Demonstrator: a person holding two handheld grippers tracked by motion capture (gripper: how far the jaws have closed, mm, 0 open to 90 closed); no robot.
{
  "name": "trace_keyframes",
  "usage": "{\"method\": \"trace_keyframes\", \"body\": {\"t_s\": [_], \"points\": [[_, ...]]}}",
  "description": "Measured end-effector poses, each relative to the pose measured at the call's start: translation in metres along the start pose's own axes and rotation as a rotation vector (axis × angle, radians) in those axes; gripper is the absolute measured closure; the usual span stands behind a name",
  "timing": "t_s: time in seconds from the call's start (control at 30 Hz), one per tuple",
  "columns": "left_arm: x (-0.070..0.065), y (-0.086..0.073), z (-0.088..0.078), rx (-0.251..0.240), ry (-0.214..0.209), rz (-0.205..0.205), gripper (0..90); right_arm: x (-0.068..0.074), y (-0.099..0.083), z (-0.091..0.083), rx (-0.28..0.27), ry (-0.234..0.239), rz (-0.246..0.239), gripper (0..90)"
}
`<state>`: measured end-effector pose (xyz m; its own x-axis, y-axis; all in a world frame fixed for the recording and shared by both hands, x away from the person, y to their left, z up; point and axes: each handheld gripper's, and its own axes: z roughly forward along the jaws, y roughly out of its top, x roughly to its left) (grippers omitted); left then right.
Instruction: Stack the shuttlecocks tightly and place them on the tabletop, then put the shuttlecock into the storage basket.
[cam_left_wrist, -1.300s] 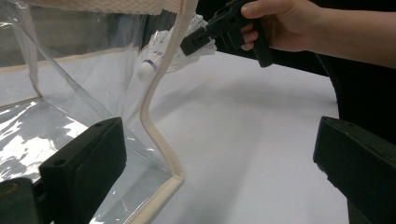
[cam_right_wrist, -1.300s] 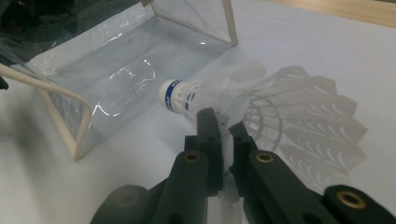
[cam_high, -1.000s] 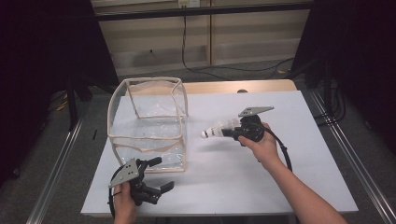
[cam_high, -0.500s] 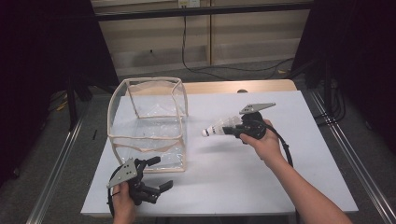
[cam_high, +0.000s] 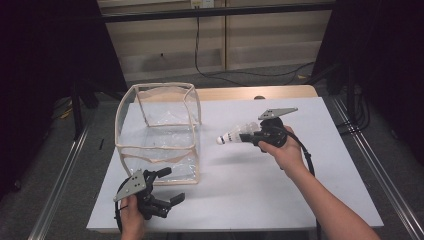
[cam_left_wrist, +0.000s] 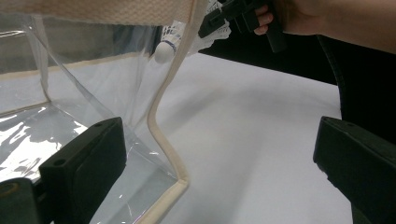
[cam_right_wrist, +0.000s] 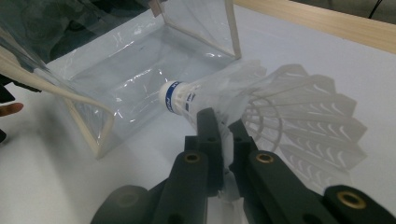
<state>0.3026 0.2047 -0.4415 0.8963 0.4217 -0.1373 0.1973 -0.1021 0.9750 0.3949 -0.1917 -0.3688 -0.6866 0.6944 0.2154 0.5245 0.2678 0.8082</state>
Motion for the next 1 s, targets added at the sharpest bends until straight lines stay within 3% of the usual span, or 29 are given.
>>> {"method": "trace_keyframes", "body": {"t_s": [1.0], "points": [[0.000,0.001,-0.001,-0.002,0.001,0.000,2.8,0.007,0.031,-0.018,-0.003,0.013,-0.026,88.1]]}}
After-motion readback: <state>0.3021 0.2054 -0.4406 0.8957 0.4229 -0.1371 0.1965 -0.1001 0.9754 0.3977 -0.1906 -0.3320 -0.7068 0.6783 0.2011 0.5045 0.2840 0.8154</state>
